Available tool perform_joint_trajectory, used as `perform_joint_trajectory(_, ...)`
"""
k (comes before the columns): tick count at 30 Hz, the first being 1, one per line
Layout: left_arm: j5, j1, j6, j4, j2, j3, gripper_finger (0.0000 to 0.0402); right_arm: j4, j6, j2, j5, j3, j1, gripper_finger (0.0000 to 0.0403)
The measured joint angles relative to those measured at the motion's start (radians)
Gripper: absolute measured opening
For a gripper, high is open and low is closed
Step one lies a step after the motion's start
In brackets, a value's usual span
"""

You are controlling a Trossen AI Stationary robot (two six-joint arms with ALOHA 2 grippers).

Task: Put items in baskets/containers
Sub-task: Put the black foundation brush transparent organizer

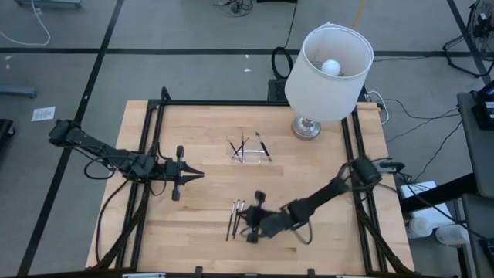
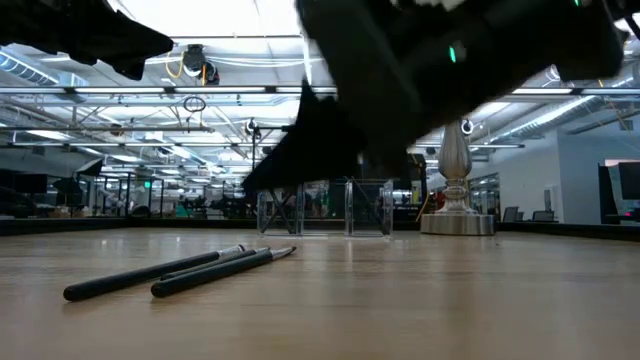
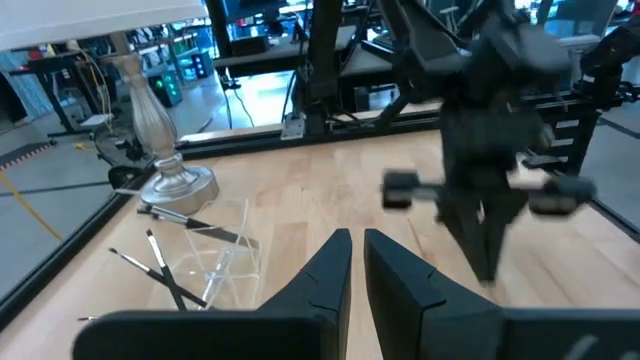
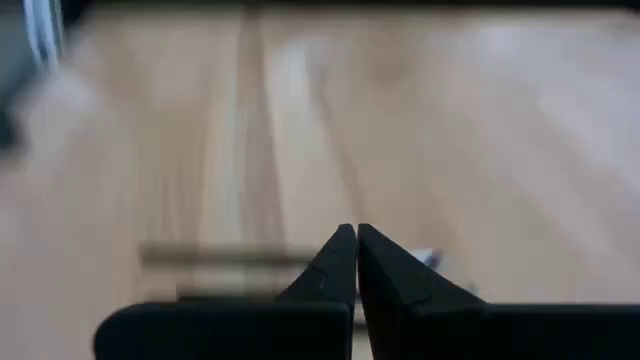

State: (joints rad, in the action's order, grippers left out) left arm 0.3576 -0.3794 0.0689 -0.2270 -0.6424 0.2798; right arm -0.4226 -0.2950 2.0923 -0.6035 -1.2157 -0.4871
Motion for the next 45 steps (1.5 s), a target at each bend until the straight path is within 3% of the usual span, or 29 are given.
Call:
perform_joint_trajectory(9,0.000,0.000,0.028,-0.009,0.000,0.000,0.0042,0.116,0.077,0.033,0.063,-0.099,0.022,0.0000)
perform_joint_trajectory(15,0.000,0.000,0.038,-0.008,0.000,0.000,0.0042,0.137,0.131,0.026,0.261,-0.100,0.021,0.0000)
perform_joint_trajectory(45,0.000,0.000,0.027,-0.009,0.000,0.000,0.0042,0.210,0.040,0.037,0.263,-0.062,0.057,0.0000)
